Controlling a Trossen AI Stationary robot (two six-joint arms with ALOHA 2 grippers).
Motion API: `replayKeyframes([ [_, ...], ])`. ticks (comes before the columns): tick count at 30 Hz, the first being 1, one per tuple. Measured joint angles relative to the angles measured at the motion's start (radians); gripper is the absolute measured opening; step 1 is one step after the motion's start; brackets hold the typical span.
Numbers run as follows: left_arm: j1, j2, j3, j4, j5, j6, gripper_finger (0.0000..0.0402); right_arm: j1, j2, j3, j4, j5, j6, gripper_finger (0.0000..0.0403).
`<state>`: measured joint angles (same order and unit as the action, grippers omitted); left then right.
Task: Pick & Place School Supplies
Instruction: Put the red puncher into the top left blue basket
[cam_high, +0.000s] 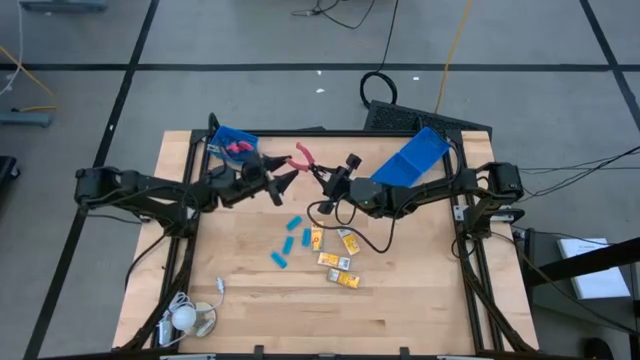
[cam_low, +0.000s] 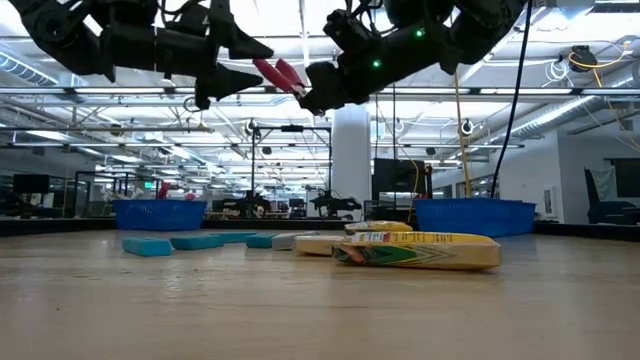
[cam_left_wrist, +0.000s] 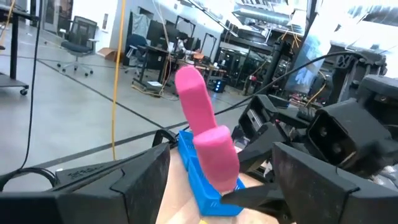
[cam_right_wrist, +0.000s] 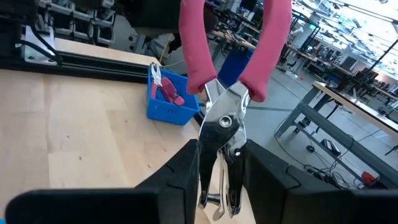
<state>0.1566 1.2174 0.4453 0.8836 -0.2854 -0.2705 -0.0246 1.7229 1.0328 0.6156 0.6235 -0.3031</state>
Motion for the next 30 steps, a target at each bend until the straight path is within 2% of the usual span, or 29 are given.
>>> replayKeyframes([
  [6, 0.000, 0.100, 0.072, -0.008, -0.004, 0.000, 0.0287, 0.000, 0.000, 0.000, 0.000, 0.001, 0.003, 0.0091],
  [18, 0.000, 0.095, 0.088, -0.007, -0.012, 0.054, 0.0276, 0.000, 0.000, 0.000, -0.014, 0.008, -0.004, 0.0091],
  [21, 0.000, 0.095, 0.088, -0.006, -0.011, 0.033, 0.0236, 0.000, 0.000, 0.000, -0.013, 0.008, -0.004, 0.0091],
  [28, 0.001, 0.095, 0.088, -0.022, 0.001, -0.033, 0.0083, 0.000, 0.000, 0.000, -0.017, 0.002, -0.006, 0.0102],
  [30, 0.001, 0.095, 0.088, -0.035, 0.004, -0.034, 0.0078, 0.000, 0.000, 0.000, -0.024, 0.001, -0.006, 0.0114],
])
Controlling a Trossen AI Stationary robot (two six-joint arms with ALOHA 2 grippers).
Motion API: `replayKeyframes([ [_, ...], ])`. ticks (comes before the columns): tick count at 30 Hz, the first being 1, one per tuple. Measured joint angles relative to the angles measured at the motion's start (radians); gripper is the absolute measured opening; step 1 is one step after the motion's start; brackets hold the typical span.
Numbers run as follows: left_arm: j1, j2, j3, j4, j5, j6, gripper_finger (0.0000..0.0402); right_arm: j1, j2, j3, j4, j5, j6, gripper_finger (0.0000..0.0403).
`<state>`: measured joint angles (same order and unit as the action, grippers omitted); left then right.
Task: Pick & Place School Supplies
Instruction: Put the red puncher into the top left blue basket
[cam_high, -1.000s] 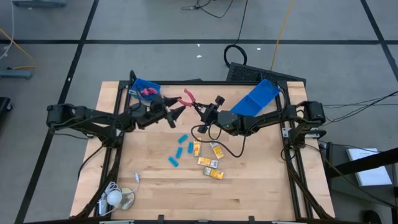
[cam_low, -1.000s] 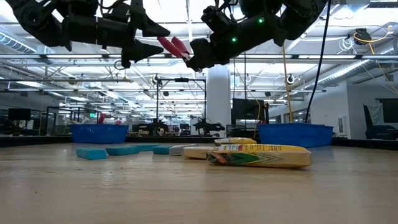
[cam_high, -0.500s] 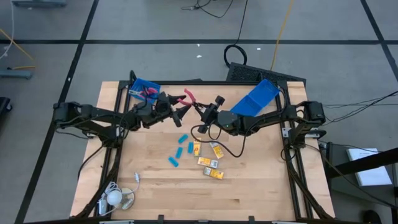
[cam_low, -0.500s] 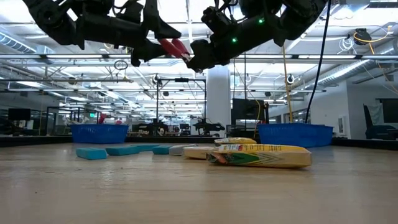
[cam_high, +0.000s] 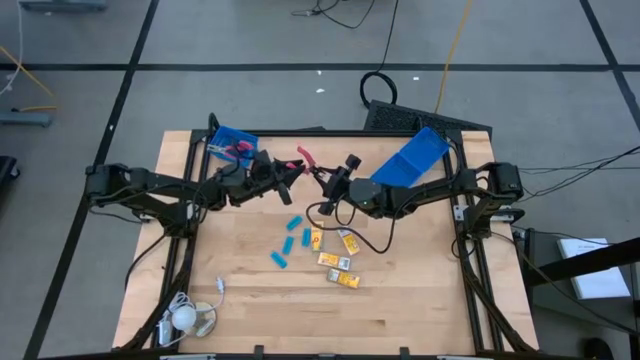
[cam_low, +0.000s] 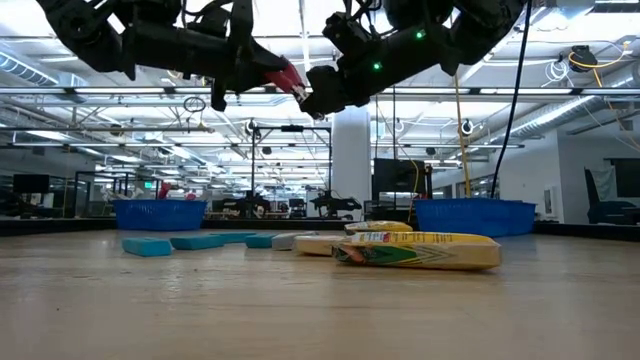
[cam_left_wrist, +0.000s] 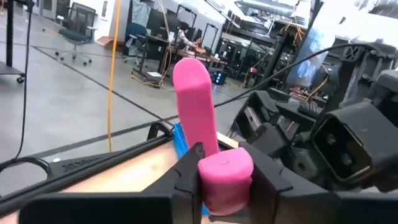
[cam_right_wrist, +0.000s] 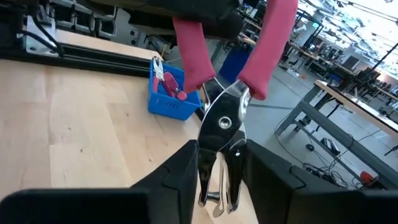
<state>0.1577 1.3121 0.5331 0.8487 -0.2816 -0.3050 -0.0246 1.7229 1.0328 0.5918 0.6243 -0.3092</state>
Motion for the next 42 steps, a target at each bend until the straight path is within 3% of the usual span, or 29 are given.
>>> replayKeyframes([
  [3, 0.001, 0.000, 0.000, -0.010, -0.022, 0.020, 0.0078, 0.000, 0.000, 0.000, -0.016, 0.003, 0.033, 0.0137],
  [10, 0.016, -0.107, 0.000, -0.149, -0.239, 0.106, 0.0078, 0.013, -0.008, 0.000, -0.208, 0.004, 0.186, 0.0173],
  [16, 0.095, -0.290, -0.020, -0.396, -0.207, 0.076, 0.0078, 0.016, -0.066, -0.022, -0.412, 0.001, 0.293, 0.0177],
  [20, 0.195, -0.431, -0.121, -0.415, -0.112, 0.034, 0.0078, 0.016, -0.137, -0.111, -0.376, 0.000, 0.323, 0.0171],
  [27, 0.400, -0.603, -0.292, -0.508, -0.111, -0.112, 0.0078, 0.016, -0.274, -0.310, -0.180, 0.000, 0.315, 0.0169],
  [33, 0.517, -0.613, -0.333, -0.527, -0.112, -0.150, 0.0078, 0.016, -0.336, -0.408, -0.048, 0.000, 0.296, 0.0169],
  [42, 0.609, -0.613, -0.333, -0.541, -0.098, -0.149, 0.0078, 0.015, -0.342, -0.418, -0.042, 0.001, 0.294, 0.0169],
])
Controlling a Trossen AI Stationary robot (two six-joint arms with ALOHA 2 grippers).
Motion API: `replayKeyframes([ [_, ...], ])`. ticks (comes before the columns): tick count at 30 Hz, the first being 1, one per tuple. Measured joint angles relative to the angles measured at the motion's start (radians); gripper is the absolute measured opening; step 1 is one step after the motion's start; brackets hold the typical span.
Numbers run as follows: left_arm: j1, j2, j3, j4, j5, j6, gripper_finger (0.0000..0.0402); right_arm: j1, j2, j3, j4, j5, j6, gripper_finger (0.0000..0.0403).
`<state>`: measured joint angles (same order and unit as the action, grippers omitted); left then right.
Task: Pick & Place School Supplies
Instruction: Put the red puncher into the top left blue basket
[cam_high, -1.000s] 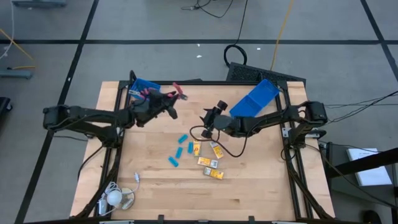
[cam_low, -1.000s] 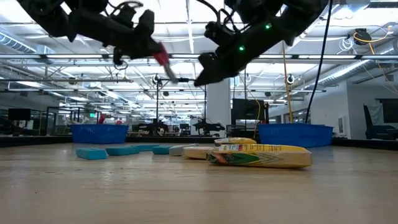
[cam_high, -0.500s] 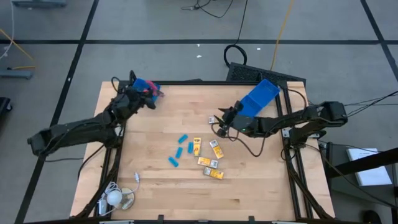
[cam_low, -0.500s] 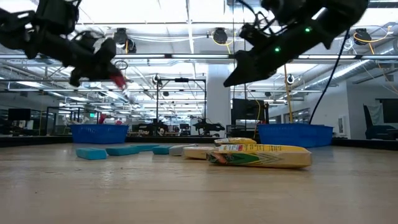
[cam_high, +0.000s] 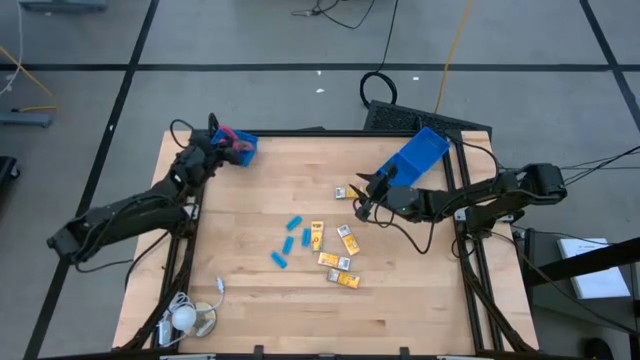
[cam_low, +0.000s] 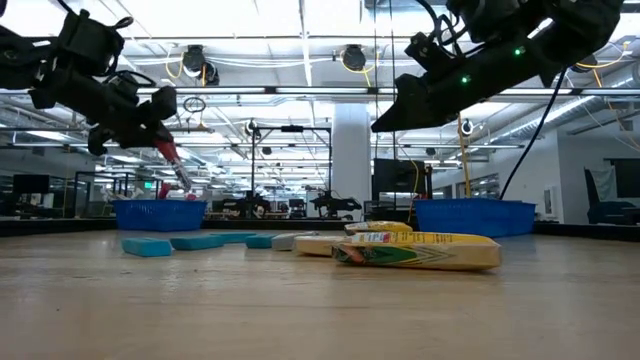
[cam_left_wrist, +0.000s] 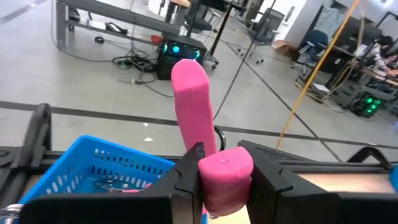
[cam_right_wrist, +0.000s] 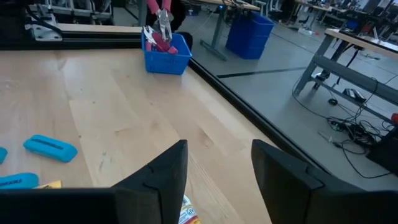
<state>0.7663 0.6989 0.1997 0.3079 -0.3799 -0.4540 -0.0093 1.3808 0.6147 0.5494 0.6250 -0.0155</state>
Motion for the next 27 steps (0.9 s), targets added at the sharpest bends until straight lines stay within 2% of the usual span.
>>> replayKeyframes([
  [6, 0.046, 0.000, 0.000, -0.098, 0.004, -0.024, 0.0078, -0.002, 0.000, 0.000, 0.000, 0.000, -0.016, 0.0169],
  [12, 0.065, 0.003, 0.000, -0.122, 0.032, -0.028, 0.0078, -0.011, 0.000, 0.000, 0.000, 0.000, -0.012, 0.0169],
  [20, 0.106, 0.003, 0.000, -0.175, 0.005, -0.081, 0.0078, -0.011, 0.000, 0.000, 0.000, -0.001, -0.005, 0.0169],
  [22, 0.116, 0.003, 0.000, -0.175, 0.013, -0.084, 0.0090, -0.011, 0.000, 0.000, 0.000, -0.001, -0.004, 0.0169],
  [27, 0.125, 0.003, 0.000, -0.179, 0.012, -0.111, 0.0167, -0.011, 0.000, 0.000, 0.000, -0.001, -0.004, 0.0169],
])
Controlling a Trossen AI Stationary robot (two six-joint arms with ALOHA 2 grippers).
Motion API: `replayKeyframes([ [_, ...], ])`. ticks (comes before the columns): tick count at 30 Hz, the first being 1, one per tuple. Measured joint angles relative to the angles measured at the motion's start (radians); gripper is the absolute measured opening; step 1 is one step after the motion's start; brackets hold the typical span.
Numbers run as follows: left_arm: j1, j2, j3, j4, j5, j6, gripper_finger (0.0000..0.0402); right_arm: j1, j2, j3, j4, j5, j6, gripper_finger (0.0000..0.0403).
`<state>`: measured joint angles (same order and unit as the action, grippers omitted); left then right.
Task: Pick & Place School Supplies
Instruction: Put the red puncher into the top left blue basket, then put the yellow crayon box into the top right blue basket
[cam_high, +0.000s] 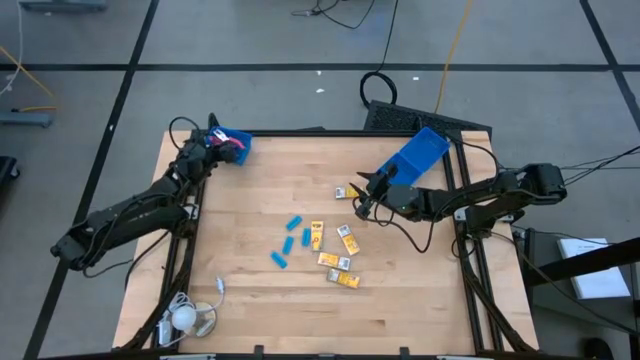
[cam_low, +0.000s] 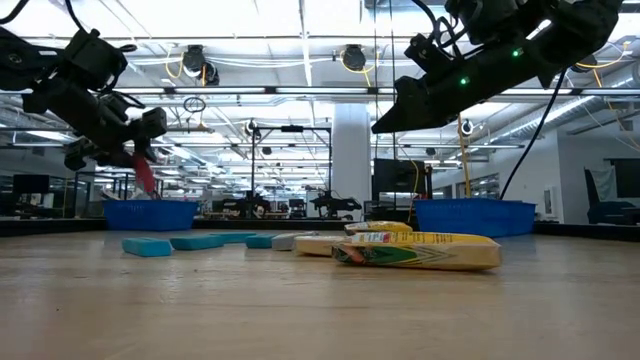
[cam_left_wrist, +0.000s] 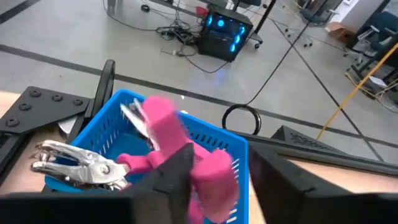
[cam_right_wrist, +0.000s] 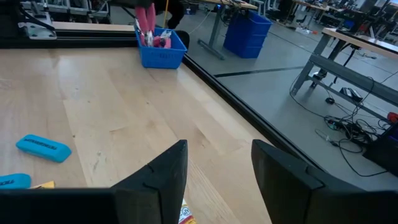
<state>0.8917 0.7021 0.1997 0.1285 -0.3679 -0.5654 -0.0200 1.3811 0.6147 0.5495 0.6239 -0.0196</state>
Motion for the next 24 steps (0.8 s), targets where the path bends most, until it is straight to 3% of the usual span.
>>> replayKeyframes([
  [6, 0.000, 0.000, 0.000, 0.001, 0.000, 0.019, 0.0251, 0.000, 0.000, 0.000, 0.000, 0.000, 0.000, 0.0169],
  [11, 0.000, -0.011, 0.005, 0.001, 0.001, -0.015, 0.0294, 0.000, 0.000, 0.000, 0.000, 0.000, 0.000, 0.0169],
  [17, -0.006, -0.030, 0.052, 0.002, 0.019, 0.010, 0.0311, 0.000, 0.000, 0.000, -0.001, 0.000, 0.000, 0.0169],
  [24, -0.045, -0.043, 0.102, 0.004, 0.161, 0.042, 0.0312, 0.000, 0.000, 0.000, -0.013, -0.003, 0.031, 0.0169],
])
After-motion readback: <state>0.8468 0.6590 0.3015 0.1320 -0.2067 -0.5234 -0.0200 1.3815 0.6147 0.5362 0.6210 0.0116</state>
